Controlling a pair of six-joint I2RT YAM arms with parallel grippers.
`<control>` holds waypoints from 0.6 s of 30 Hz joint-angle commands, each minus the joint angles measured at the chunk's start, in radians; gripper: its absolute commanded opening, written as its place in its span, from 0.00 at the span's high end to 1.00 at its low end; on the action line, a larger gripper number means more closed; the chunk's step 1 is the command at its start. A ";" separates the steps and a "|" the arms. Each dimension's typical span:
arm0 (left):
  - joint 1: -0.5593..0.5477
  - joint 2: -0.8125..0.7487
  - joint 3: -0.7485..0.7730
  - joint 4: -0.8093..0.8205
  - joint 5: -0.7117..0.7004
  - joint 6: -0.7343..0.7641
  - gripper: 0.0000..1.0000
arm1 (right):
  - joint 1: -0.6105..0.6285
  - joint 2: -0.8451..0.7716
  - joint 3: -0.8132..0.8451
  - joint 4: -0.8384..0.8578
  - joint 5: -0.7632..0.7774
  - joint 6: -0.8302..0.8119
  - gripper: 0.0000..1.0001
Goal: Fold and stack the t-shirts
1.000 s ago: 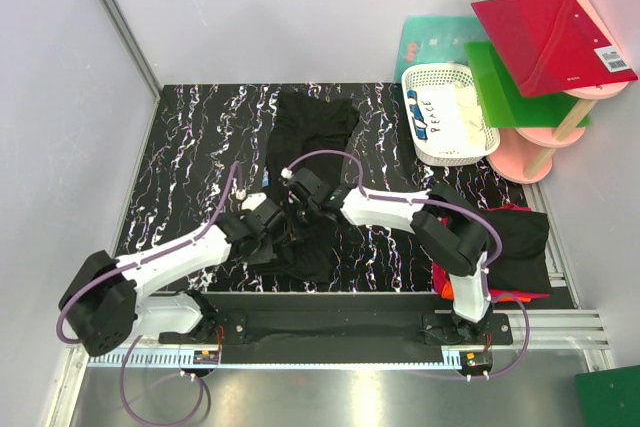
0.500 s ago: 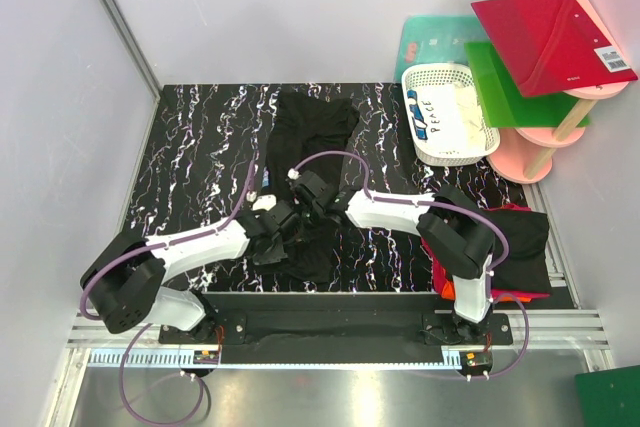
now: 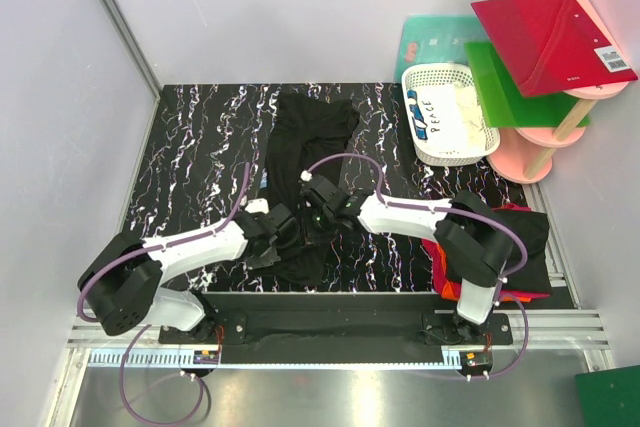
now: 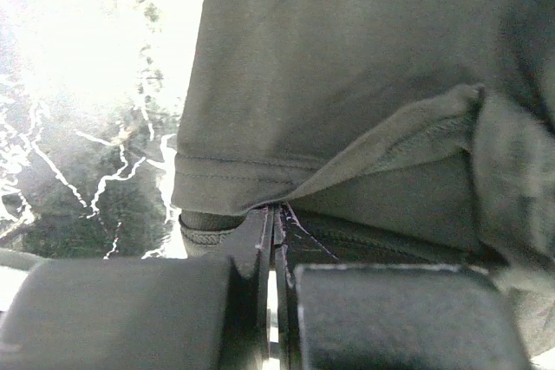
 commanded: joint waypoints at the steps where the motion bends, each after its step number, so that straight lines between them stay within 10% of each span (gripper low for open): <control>1: -0.001 -0.021 -0.024 -0.071 -0.053 -0.024 1.00 | 0.009 -0.057 -0.028 -0.022 0.057 0.028 0.98; 9: -0.001 -0.023 -0.021 -0.071 -0.047 -0.013 1.00 | 0.009 -0.069 -0.021 -0.032 0.029 -0.020 0.10; 18: -0.017 -0.182 -0.038 -0.071 -0.043 -0.021 0.94 | 0.009 -0.133 0.001 -0.022 0.134 -0.066 0.04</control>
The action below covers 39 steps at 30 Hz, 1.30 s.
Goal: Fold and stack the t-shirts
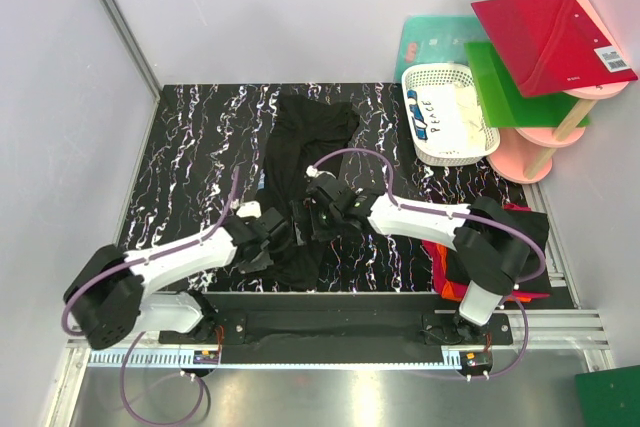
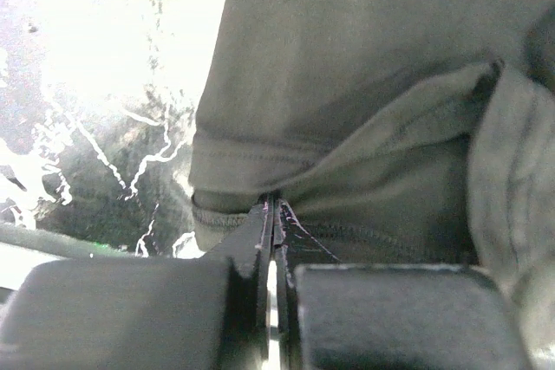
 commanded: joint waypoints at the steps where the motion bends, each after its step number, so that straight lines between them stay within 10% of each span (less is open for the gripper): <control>1: -0.028 -0.134 0.001 -0.019 -0.034 -0.015 0.89 | 0.010 -0.045 0.030 0.022 0.064 -0.034 0.04; 6: -0.062 -0.323 0.029 -0.016 -0.078 0.000 0.49 | 0.008 -0.024 0.032 0.061 0.053 -0.023 0.07; 9: -0.071 -0.381 0.027 0.019 -0.075 0.046 0.03 | 0.008 -0.014 0.032 0.065 0.067 -0.020 0.09; 14: -0.082 -0.307 0.027 0.111 -0.015 0.123 0.01 | 0.007 -0.001 0.035 0.067 0.068 -0.016 0.10; 21: -0.097 -0.158 0.033 0.232 0.009 0.140 0.35 | 0.005 -0.034 0.004 0.067 0.105 -0.011 0.10; 30: -0.130 -0.023 0.067 0.295 0.025 0.137 0.49 | -0.002 -0.059 -0.017 0.068 0.108 -0.008 0.10; 34: -0.149 -0.016 0.078 0.290 0.026 0.132 1.00 | -0.004 -0.051 -0.019 0.068 0.102 -0.008 0.10; 39: -0.166 -0.081 0.087 0.200 -0.004 0.093 1.00 | -0.004 -0.039 -0.017 0.068 0.087 -0.008 0.10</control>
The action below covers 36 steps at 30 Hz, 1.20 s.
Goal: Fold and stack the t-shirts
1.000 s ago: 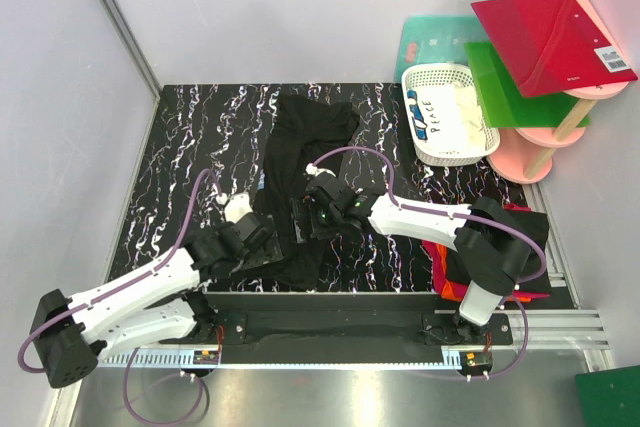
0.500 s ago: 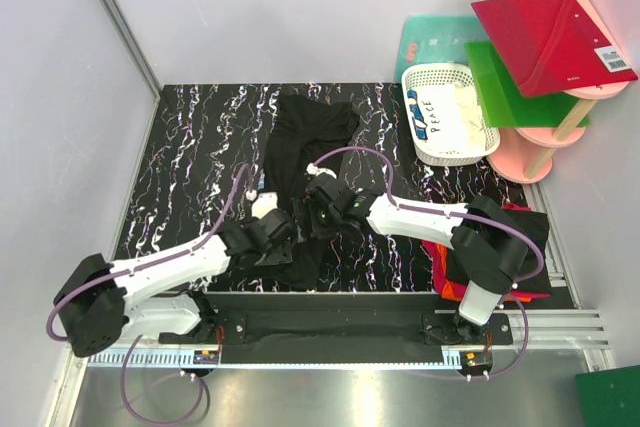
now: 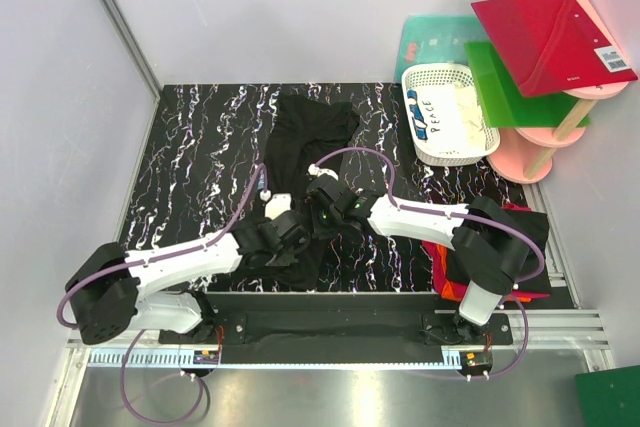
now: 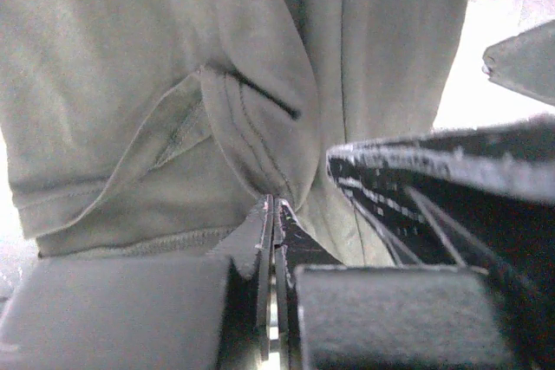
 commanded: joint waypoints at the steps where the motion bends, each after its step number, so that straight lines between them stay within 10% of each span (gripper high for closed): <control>1: -0.014 -0.089 0.045 -0.062 -0.033 -0.037 1.00 | -0.003 -0.026 -0.001 0.026 0.005 0.004 0.10; 20: -0.086 -0.199 0.010 -0.235 0.045 -0.109 1.00 | -0.003 0.009 0.004 0.036 -0.006 0.006 0.11; 33: -0.179 0.046 0.022 -0.238 0.111 -0.172 1.00 | -0.004 0.023 0.005 0.039 -0.006 0.010 0.10; 34: -0.182 0.057 0.027 -0.241 0.113 -0.172 0.92 | -0.003 0.024 0.004 0.039 -0.002 0.010 0.10; 36: -0.202 0.058 0.050 -0.255 0.087 -0.175 0.42 | -0.003 0.017 -0.001 0.041 0.002 0.014 0.10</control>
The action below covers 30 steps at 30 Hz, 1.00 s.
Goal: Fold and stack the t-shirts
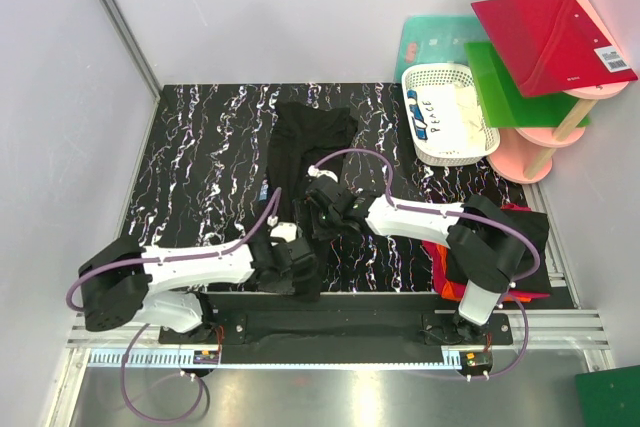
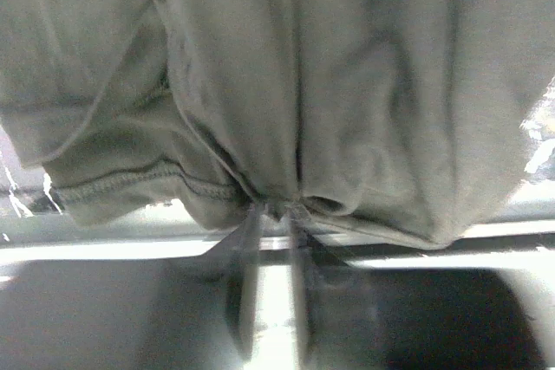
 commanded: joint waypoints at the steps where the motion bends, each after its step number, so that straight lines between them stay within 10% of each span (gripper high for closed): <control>1: -0.043 -0.002 0.062 -0.031 -0.047 -0.038 0.27 | -0.003 -0.018 -0.008 0.028 0.021 0.009 0.10; 3: -0.101 -0.083 0.106 -0.067 -0.119 -0.058 0.01 | -0.013 -0.041 -0.019 0.030 0.048 -0.004 0.10; 13: -0.129 -0.418 0.197 -0.095 -0.516 0.046 0.02 | -0.254 -0.250 0.007 0.115 0.259 -0.186 0.19; 15: -0.107 -0.422 0.224 -0.124 -0.558 0.057 0.42 | -0.323 -0.227 0.056 0.175 0.248 -0.253 0.52; 16: -0.100 -0.421 0.233 -0.131 -0.588 0.066 0.72 | -0.345 -0.174 0.127 0.180 0.230 -0.270 1.00; 17: -0.061 -0.413 0.253 -0.134 -0.593 0.077 1.00 | -0.375 -0.135 0.175 0.178 0.208 -0.289 1.00; 30: 0.189 -0.215 0.326 -0.120 -0.475 0.215 1.00 | -0.449 0.480 0.827 -0.078 -0.141 -0.358 1.00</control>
